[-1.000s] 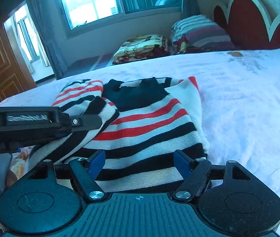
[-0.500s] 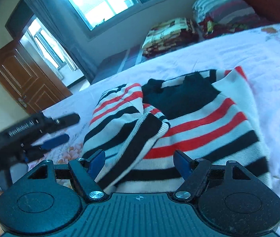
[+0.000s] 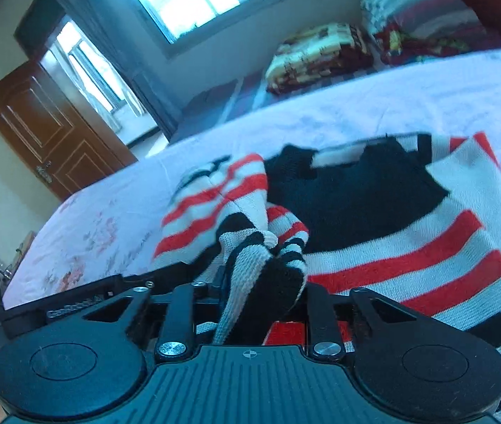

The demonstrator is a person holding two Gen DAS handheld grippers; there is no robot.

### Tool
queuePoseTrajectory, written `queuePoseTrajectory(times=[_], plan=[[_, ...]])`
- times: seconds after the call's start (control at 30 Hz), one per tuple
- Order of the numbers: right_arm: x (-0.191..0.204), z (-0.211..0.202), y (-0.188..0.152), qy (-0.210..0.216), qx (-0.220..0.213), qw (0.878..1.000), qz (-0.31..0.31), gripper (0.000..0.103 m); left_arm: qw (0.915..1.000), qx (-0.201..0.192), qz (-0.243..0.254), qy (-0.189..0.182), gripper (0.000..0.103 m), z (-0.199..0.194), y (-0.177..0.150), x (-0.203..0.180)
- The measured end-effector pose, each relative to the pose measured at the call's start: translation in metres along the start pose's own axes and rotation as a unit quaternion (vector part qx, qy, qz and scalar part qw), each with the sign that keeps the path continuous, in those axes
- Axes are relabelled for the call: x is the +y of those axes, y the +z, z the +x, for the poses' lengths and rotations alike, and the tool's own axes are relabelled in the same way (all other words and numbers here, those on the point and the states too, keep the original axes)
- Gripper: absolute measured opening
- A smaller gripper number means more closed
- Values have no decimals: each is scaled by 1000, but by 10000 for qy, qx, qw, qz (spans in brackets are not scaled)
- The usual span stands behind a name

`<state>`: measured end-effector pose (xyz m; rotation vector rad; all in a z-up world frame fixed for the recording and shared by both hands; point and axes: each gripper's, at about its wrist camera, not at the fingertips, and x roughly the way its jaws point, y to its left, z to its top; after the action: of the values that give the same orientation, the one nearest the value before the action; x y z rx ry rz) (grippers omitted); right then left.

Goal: Fold small clothes

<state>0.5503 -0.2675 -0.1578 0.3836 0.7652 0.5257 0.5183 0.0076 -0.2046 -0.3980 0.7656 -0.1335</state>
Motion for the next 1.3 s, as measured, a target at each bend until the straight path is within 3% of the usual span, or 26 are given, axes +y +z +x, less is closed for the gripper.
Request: queuePoseTrajectory(times=[0.13, 0.3, 0.47, 0.6, 0.7, 0.93, 1.0, 1.07, 1.2, 1.3], plan=[[9, -36, 0, -217, -537, 9970, -507, 20, 9994, -243, 163, -192, 59, -13, 1, -15], [-14, -77, -13, -695, -941, 9911, -629, 20, 9970, -282, 471, -537, 61, -19, -5, -44], [-59, -85, -40, -1128, -658, 9914, -120, 20, 9948, 29, 819, -606, 66, -6, -27, -63], [-80, -86, -51, -983, -390, 9934, 447, 23, 9949, 175, 902, -419, 73, 6, -41, -67], [-82, -105, -50, -900, -329, 9935, 613, 30, 9953, 186, 864, -406, 74, 4, -40, -63], [-82, -129, -62, -833, -224, 9921, 913, 31, 9946, 218, 904, -450, 73, -14, -48, -62], [-81, -128, -62, -881, -251, 9911, 970, 29, 9946, 233, 893, -474, 73, -16, -51, -61], [-79, -124, -62, -914, -171, 9908, 980, 15, 9946, 229, 900, -459, 74, -15, -52, -60], [-78, -133, -68, -1274, -410, 9858, 1012, 13, 9947, 266, 865, -488, 74, -15, -52, -62], [-86, -125, -79, -1399, -220, 9833, 1139, 13, 9932, 347, 959, -562, 74, -15, -56, -64]])
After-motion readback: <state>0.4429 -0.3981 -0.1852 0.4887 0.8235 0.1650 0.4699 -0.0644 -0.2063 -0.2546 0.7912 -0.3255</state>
